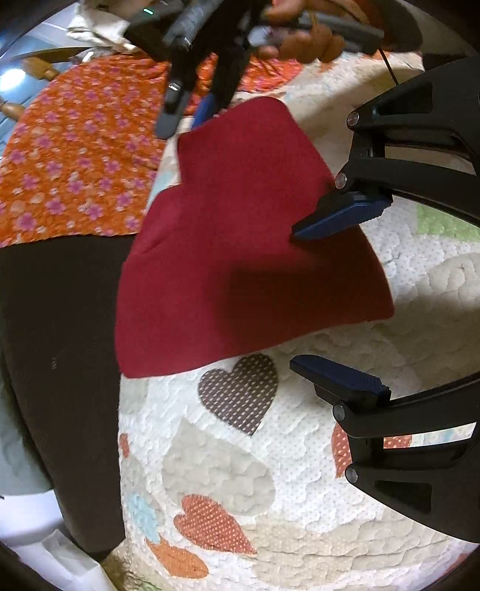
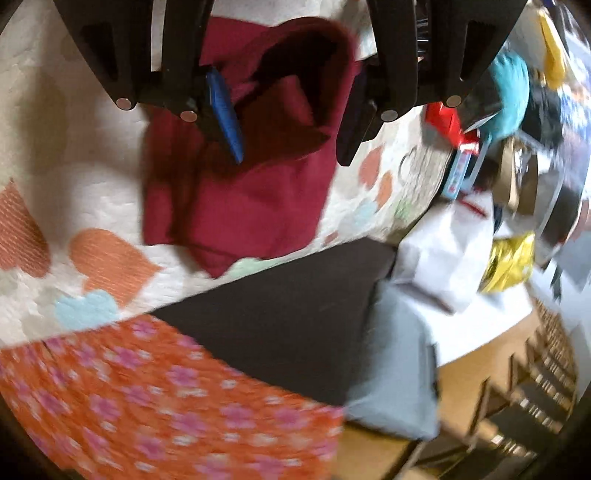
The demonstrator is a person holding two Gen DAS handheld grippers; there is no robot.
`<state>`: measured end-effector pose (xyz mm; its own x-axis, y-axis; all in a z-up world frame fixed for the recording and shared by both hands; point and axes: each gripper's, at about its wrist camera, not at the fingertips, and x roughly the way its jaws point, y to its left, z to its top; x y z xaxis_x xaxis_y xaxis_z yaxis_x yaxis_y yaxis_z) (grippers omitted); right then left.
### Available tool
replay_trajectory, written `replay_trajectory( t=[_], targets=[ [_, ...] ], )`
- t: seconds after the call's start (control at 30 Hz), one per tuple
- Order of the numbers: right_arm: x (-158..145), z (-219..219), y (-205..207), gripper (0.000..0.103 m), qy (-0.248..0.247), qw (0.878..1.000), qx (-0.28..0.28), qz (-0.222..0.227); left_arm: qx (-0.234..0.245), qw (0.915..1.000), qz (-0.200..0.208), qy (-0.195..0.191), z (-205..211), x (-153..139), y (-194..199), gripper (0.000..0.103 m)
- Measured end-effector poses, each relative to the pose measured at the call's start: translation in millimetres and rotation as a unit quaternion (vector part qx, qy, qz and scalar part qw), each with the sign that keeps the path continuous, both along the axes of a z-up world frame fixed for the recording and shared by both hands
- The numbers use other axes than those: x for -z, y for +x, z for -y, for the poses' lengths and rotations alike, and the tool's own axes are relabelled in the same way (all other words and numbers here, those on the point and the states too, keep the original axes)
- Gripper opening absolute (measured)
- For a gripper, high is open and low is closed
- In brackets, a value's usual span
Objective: Fold small clothes
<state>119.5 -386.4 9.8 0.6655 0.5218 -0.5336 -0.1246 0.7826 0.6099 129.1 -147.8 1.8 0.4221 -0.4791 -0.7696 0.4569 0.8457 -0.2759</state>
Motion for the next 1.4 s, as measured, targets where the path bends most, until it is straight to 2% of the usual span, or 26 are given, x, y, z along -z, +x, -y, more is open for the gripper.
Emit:
replay_trajectory(
  t=[0.13, 0.33, 0.5, 0.6, 0.7, 0.87, 0.97, 1.03, 1.13, 1.2, 1.3, 1.4],
  targets=[
    [10.4, -17.5, 1.7, 0.05, -0.035, 0.999, 0.004, -0.028, 0.007, 0.9998, 0.012, 0.016, 4.2, 2.4, -4.5, 0.065],
    [10.2, -9.0, -27.1, 0.05, -0.059, 0.998, 0.036, -0.014, 0.009, 0.9995, 0.017, 0.024, 6.7, 1.5, -5.7, 0.065],
    [12.9, -14.9, -40.1, 0.05, -0.11, 0.993, 0.034, -0.007, 0.003, 0.9994, 0.019, 0.027, 4.8, 1.2, -5.0, 0.065],
    [16.4, -15.2, -44.2, 0.044, -0.127, 0.99, 0.06, -0.016, 0.0, 0.9994, 0.021, 0.026, 3.6, -0.8, -4.8, 0.065],
    [20.8, -14.0, -48.1, 0.04, -0.115, 0.991, 0.068, -0.015, -0.002, 0.9994, 0.028, 0.017, 2.6, -4.4, -4.8, 0.065],
    [49.8, -36.2, -38.4, 0.035, -0.112, 0.992, 0.011, -0.052, 0.01, 0.9992, 0.032, 0.02, 9.7, -2.2, -5.3, 0.065],
    [80.7, -45.6, -42.8, 0.034, -0.107, 0.99, -0.015, -0.095, 0.034, 0.9988, 0.013, 0.032, 17.4, 7.3, -8.4, 0.065],
    [90.8, -42.7, -50.5, 0.034, -0.095, 0.991, -0.012, -0.09, 0.042, 0.9982, 0.002, 0.042, 22.1, 15.0, -10.2, 0.065],
    [82.1, -22.8, -57.7, 0.034, -0.041, 0.995, 0.008, -0.092, 0.041, 0.9982, 0.007, 0.044, 23.9, 19.0, -13.9, 0.065],
    [67.5, -6.0, -64.1, 0.035, -0.018, 0.997, 0.042, -0.062, 0.039, 0.9984, 0.003, 0.041, 23.7, 17.9, -13.0, 0.065],
    [49.1, 13.1, -62.8, 0.044, 0.012, 0.996, 0.082, -0.025, 0.036, 0.9987, -0.003, 0.036, 24.3, 18.4, -11.9, 0.065],
    [40.8, 20.8, -41.8, 0.046, 0.034, 0.993, 0.108, -0.02, 0.037, 0.9986, 0.0, 0.038, 24.1, 18.8, -13.6, 0.065]
  ],
)
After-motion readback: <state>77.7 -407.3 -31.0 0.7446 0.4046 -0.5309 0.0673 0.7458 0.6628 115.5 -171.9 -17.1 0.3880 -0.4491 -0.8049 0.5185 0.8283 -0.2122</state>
